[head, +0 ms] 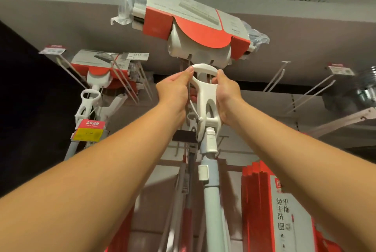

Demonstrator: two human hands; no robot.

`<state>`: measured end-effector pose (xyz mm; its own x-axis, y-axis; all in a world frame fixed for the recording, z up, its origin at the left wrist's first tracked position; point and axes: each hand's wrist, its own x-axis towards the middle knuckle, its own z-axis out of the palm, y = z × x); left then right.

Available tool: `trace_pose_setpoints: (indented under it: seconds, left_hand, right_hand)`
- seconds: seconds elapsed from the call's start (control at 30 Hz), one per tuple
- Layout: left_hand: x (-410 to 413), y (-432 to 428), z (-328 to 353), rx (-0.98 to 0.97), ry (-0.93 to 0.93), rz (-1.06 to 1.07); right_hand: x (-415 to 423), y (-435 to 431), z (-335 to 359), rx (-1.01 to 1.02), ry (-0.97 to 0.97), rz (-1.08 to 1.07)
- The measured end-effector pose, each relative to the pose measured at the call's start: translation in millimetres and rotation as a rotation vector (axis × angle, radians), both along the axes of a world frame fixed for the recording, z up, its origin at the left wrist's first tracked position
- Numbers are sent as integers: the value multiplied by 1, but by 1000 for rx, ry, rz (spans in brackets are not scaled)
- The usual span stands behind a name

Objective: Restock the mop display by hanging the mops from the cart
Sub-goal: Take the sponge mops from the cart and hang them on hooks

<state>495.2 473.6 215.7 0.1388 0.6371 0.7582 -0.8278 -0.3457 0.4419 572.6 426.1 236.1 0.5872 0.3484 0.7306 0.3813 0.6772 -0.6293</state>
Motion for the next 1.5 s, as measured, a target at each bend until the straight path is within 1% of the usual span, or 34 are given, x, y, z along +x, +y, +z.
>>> trace_pose_setpoints:
  seconds: [0.13, 0.3, 0.37, 0.43, 0.63, 0.73, 0.97, 1.17, 1.33, 1.5]
  left_hand:
    - [9, 30, 20, 42, -9, 2]
    - [22, 69, 46, 107, 7, 30]
    - [28, 82, 57, 129, 0, 47]
    - [35, 93, 68, 158, -21, 51]
    - [61, 112, 101, 241, -46, 105]
    - [72, 113, 112, 277, -69, 140]
    - [91, 127, 117, 292, -98, 251]
    - [99, 147, 119, 334, -131, 276]
    - [97, 155, 126, 314, -169, 336]
    - [103, 164, 129, 272, -116, 333]
  right_hand:
    - [9, 25, 18, 31, -29, -41]
    - [18, 53, 41, 89, -39, -13]
    - [25, 65, 51, 101, -54, -46]
    - [33, 77, 61, 103, -70, -78]
    - [64, 95, 95, 166, -118, -89]
    - [78, 101, 109, 196, -145, -25]
    - [109, 125, 118, 182, -203, 94]
    - [121, 143, 123, 191, -221, 121]
    - [118, 155, 129, 118, -182, 227]
    - [133, 170, 139, 46, -155, 288]
